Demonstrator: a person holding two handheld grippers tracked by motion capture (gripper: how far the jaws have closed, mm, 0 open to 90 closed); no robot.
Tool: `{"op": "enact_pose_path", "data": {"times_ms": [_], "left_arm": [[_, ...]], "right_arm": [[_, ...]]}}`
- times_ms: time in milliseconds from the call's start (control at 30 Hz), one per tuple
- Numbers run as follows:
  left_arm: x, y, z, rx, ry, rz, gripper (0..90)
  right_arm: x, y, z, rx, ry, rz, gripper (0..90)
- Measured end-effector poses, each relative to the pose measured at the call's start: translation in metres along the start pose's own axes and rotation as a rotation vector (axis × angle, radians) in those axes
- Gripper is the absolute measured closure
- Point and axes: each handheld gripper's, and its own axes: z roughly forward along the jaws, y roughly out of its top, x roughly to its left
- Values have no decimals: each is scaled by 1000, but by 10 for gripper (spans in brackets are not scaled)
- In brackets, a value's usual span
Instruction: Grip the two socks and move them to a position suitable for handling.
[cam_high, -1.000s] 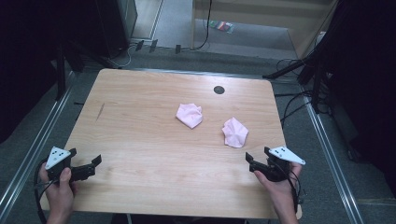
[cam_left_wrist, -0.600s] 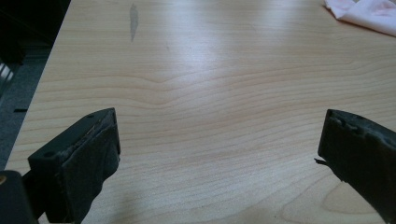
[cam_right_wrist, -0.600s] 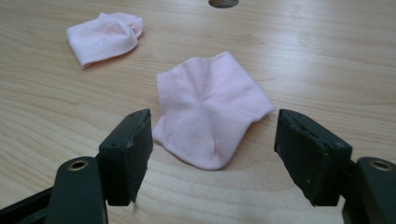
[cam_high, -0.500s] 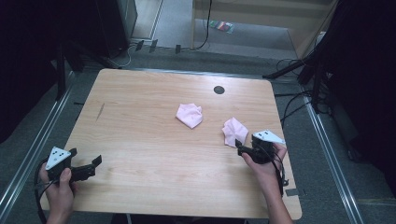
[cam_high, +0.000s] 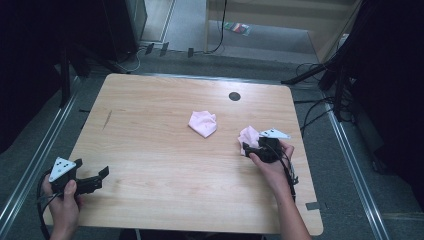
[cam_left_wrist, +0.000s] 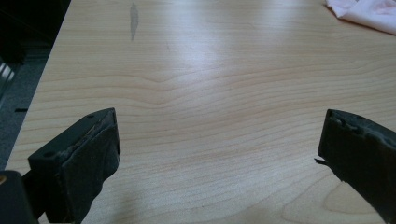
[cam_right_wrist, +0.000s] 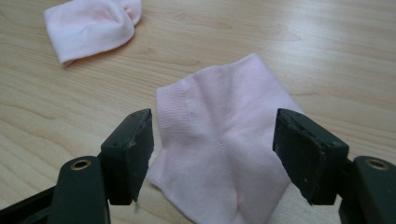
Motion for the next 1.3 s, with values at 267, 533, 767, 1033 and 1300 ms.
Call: {"op": "enact_pose_path", "data": {"times_ms": [267, 533, 767, 1033, 1300], "left_arm": [[0, 0, 0, 5, 0, -2, 0], [0, 0, 1, 5, 1, -4, 0], [0, 0, 1, 8, 2, -3, 0], [0, 0, 1, 8, 3, -3, 0], [-1, 1, 1, 13, 4, 2, 0]], "right_arm": [[-3, -3, 16, 36, -2, 20, 308], [0, -9, 25, 64, -20, -7, 321], [3, -14, 24, 31, -18, -13, 477], [-1, -17, 21, -2, -32, 41, 740], [-1, -15, 22, 6, -12, 73, 846]]}}
